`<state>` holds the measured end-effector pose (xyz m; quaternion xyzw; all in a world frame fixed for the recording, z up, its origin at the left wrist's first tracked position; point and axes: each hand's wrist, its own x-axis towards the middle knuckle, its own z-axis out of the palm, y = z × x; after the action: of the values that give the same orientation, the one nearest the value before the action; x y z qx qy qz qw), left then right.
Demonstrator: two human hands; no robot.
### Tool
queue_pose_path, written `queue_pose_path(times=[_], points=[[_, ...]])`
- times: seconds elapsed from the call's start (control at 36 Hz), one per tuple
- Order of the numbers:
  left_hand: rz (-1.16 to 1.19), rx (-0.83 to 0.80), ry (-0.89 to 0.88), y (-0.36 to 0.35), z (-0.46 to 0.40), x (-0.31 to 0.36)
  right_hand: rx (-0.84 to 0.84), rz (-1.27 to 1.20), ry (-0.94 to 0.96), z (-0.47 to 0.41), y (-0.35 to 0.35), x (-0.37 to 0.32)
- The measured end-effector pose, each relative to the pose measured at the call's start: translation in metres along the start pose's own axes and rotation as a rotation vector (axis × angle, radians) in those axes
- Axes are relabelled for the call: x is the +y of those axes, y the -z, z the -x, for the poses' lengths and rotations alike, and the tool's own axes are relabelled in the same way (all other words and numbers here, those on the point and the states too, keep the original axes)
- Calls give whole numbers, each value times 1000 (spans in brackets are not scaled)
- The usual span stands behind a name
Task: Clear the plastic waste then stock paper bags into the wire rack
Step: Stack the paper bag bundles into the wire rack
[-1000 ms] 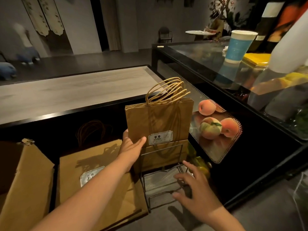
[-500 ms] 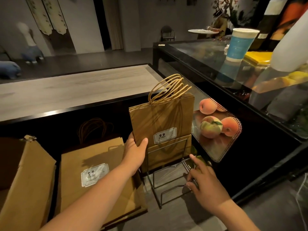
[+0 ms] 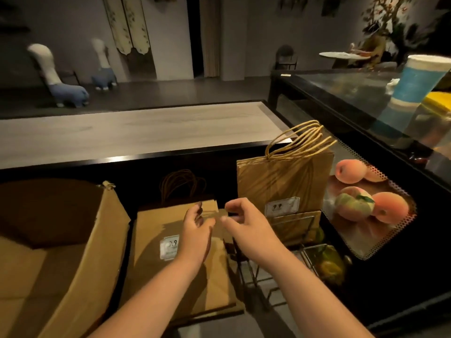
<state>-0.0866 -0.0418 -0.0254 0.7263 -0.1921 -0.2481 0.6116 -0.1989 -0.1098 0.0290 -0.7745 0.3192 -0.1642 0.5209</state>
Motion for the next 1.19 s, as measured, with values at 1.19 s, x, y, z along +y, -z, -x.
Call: queue_pose_path(times=[1.19], points=[[-147, 454, 174, 95, 2, -24, 159, -198, -250, -56, -68, 20]])
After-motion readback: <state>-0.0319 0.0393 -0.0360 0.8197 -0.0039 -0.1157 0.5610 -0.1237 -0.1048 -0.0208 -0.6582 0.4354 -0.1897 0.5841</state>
